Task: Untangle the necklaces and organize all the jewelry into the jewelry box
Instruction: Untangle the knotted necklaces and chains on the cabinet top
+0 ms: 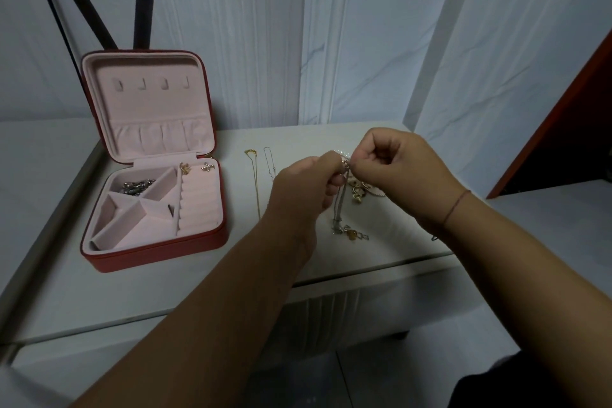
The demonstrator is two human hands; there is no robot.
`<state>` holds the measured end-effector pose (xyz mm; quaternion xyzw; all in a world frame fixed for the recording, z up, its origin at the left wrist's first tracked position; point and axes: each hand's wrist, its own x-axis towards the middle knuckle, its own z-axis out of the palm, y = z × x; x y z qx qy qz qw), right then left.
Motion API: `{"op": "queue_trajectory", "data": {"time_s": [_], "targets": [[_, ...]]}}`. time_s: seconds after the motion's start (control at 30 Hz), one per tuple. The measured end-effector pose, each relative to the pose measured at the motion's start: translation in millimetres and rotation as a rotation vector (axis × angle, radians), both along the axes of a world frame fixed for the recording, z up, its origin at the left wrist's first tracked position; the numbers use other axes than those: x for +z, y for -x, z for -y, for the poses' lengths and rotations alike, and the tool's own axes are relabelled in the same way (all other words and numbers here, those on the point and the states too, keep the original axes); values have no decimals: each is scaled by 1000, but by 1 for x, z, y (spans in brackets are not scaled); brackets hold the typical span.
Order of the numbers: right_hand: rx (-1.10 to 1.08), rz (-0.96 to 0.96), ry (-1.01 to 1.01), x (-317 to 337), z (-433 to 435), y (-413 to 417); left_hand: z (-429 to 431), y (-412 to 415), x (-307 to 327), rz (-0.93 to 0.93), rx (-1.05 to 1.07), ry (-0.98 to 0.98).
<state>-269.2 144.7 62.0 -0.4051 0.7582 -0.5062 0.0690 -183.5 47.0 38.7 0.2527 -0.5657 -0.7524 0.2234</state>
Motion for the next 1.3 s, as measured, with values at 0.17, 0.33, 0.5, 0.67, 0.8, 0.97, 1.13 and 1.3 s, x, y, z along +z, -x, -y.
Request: {"op": "queue_trajectory", "data": {"time_s": [0.17,0.33,0.5,0.67,0.8,0.97,1.13,1.3], "targets": [[18,132,48,-2,1,0,-3,-1,2,-38,-124,-346],[-20,-291,-116,5,-1,-3,-4,-1,1,-24,-56,-175],[-45,-195,-98,3,-1,0,-2,-2,1,-26,16,-24],[0,-156,-96,3,-4,1,-1,-4,2,-25,-6,-35],[-7,-214,-124,2,-5,3,-1,-3,1,-6,-2,-19],[27,-82,-68,1,-5,4,-1,-2,0,1,-63,-253],[30,179,-2,-5,-3,6,-1,-1,-1,7,-115,-338],[12,295,-13,-5,-5,10,2,-5,-6,-3,67,225]]}}
